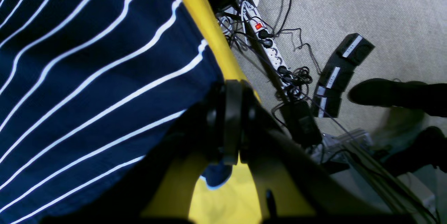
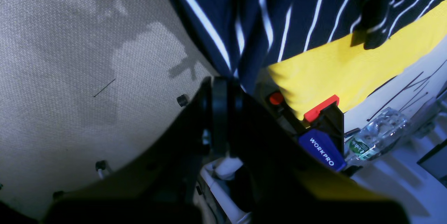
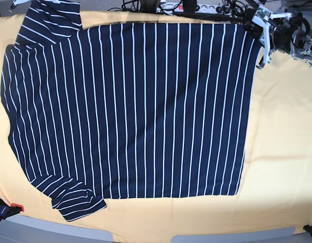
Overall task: Fold the T-shirt properly
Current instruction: 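Grasp the shirt's collar edge with both grippers and drag it taut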
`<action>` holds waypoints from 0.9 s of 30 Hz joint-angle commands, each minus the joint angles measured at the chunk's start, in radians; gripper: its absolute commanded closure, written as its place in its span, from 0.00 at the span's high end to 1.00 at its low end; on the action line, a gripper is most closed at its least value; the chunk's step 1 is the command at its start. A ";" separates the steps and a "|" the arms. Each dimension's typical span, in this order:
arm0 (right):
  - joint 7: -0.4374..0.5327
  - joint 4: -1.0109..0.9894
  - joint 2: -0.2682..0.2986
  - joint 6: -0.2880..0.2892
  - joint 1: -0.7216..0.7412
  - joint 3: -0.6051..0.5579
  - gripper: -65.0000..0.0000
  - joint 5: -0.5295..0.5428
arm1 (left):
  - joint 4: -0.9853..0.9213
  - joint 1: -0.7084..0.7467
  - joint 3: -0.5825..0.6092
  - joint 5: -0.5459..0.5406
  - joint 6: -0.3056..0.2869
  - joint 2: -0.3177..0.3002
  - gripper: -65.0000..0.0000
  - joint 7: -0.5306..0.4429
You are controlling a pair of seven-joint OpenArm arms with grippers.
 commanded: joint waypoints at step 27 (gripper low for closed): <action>0.127 0.014 0.003 -0.101 -0.015 0.109 0.00 -0.304 | 0.097 -0.040 -0.007 0.077 -0.009 -0.027 0.00 0.088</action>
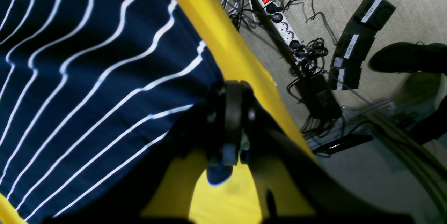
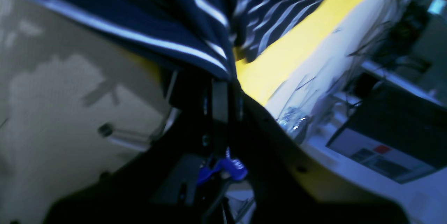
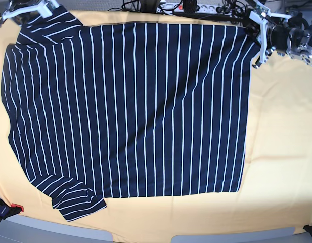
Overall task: Fold the T-shirt properly
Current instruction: 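Grasp the shirt's collar edge with both grippers and drag it taut, then lift the collar edge and fold it over toward the hem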
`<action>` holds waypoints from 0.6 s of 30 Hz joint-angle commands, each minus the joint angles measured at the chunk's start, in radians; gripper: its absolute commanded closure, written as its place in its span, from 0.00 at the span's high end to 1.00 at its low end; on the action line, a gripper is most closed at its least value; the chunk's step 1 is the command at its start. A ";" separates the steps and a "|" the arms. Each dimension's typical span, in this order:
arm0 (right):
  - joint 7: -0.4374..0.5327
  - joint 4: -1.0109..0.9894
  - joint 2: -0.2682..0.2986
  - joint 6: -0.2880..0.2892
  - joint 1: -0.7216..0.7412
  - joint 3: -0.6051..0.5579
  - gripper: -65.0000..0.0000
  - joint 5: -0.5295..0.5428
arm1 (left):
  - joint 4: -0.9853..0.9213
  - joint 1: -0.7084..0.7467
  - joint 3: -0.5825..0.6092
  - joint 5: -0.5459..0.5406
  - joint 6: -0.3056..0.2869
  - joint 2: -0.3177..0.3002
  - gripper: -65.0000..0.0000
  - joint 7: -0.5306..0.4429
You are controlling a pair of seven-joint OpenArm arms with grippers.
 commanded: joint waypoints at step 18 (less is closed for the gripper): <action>0.313 0.008 0.007 0.261 0.360 0.270 0.00 0.504 | -0.023 -0.181 -0.008 -0.013 0.026 0.131 0.00 0.077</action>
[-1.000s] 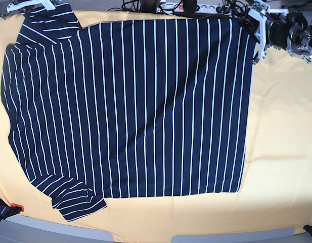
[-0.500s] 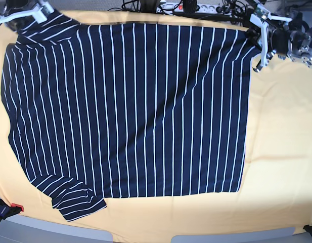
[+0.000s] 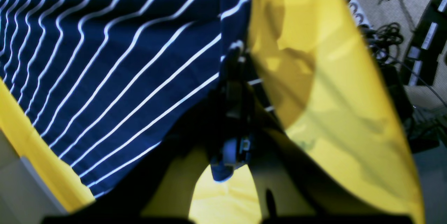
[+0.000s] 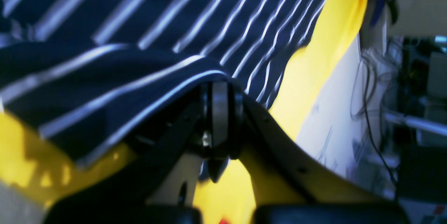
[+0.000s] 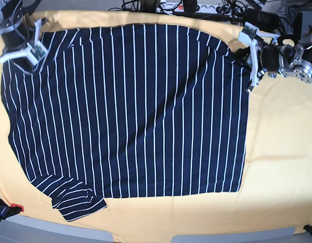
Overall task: Fold the T-shirt properly
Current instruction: 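Lift the collar edge and fold it over toward the hem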
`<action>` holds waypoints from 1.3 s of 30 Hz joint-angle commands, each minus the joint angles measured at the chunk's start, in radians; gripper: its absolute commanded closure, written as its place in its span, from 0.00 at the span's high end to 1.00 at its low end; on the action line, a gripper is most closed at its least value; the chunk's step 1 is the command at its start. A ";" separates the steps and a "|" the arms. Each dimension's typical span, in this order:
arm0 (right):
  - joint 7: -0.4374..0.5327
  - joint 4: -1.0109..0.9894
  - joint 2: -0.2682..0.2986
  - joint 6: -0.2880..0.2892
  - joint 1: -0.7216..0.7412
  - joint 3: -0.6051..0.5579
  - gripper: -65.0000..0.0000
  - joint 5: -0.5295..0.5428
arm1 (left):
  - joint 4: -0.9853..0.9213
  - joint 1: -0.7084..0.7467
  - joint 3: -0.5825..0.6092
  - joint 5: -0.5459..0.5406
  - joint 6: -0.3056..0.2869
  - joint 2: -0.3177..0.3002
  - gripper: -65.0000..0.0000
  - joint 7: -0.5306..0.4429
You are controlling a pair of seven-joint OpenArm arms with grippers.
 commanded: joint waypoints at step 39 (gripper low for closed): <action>0.030 -0.597 0.123 0.122 0.816 -0.325 0.00 0.271 | -0.298 -0.135 -0.008 -0.058 0.438 0.218 0.00 0.156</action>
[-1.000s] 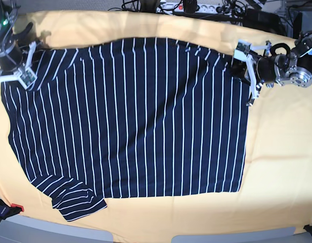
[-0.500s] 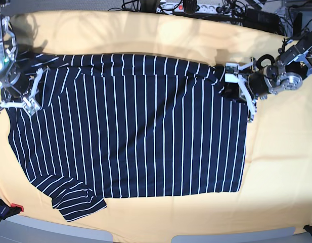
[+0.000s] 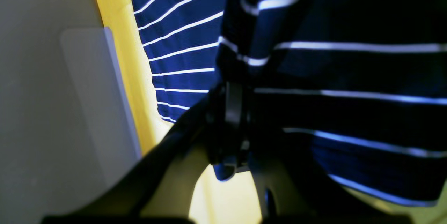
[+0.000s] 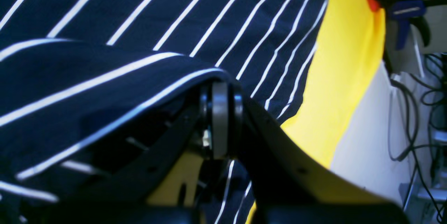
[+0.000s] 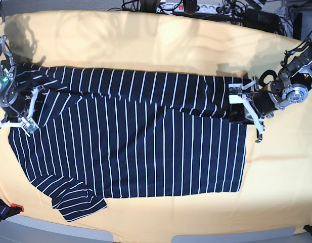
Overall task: Fold the T-shirt properly
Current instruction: 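Lift the collar edge and fold it over toward the hem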
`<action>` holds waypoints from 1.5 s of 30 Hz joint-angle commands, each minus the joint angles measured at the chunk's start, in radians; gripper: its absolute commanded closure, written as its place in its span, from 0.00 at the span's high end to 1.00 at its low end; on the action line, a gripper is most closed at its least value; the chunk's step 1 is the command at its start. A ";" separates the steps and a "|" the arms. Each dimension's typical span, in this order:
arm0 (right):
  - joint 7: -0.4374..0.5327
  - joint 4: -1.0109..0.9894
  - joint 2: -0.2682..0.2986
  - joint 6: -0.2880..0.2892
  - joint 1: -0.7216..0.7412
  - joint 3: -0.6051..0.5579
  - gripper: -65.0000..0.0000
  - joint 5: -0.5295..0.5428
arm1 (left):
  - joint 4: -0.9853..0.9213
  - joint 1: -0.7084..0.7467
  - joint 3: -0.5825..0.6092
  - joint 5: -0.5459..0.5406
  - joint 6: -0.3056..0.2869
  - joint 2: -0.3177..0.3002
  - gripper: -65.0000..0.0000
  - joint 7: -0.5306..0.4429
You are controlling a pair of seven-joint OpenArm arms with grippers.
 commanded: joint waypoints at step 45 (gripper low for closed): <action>0.026 -0.106 -0.023 0.083 0.203 -0.007 0.51 0.040 | 0.008 -0.016 -0.012 -0.090 0.070 -0.032 0.37 0.124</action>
